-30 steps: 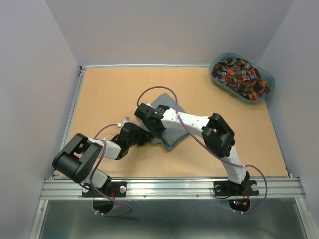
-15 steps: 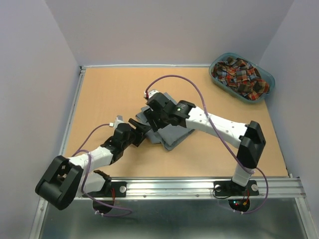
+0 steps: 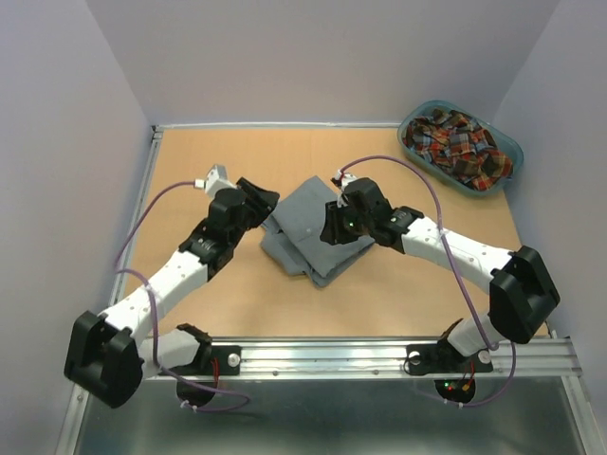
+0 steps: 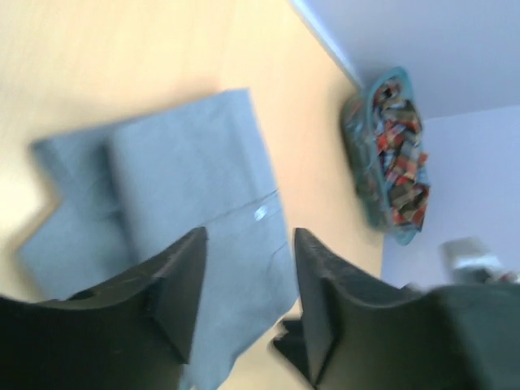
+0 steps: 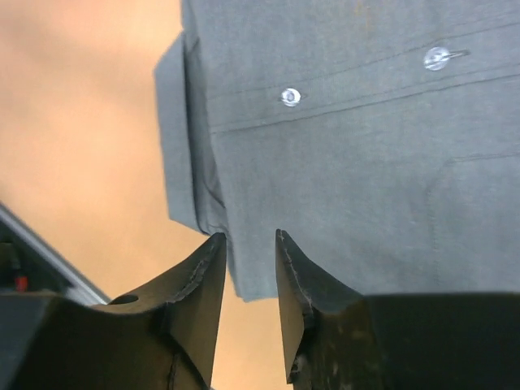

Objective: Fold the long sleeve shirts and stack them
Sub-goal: Fold the shirt

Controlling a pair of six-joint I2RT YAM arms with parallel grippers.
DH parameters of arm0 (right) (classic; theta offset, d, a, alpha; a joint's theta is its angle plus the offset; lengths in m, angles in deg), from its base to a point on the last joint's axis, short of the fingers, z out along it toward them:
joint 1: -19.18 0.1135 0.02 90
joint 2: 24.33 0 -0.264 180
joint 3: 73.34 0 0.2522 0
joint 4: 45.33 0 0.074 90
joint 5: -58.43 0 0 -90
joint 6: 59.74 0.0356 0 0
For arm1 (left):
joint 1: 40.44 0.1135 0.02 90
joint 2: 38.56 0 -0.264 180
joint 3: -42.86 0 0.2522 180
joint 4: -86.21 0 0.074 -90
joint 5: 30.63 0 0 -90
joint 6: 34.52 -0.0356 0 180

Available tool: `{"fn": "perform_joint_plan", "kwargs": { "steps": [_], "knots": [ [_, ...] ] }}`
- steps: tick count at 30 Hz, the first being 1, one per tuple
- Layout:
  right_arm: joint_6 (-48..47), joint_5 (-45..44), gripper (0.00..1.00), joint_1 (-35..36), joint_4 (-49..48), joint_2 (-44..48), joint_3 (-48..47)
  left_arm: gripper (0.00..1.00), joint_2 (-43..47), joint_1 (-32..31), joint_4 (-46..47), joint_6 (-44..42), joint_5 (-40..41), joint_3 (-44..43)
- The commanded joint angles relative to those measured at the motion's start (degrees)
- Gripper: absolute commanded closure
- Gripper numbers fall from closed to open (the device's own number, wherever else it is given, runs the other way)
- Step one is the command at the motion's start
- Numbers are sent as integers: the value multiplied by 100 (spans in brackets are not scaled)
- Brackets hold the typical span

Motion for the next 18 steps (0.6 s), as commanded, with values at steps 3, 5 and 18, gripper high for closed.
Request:
{"fn": "perform_joint_plan", "kwargs": {
  "steps": [3, 5, 18],
  "knots": [
    [645, 1360, 76, -284, -1792, 134, 684, 54, -1843, 36, 259, -943, -199, -1698],
    [690, 1485, 77, -319, -2072, 90, 772, 59, -2206, 45, 330, -1057, -296, -1973],
    [1129, 2381, 78, -416, -3128, -867, 1774, 71, -3122, 62, 1103, -487, -508, -747]
  ]
}}
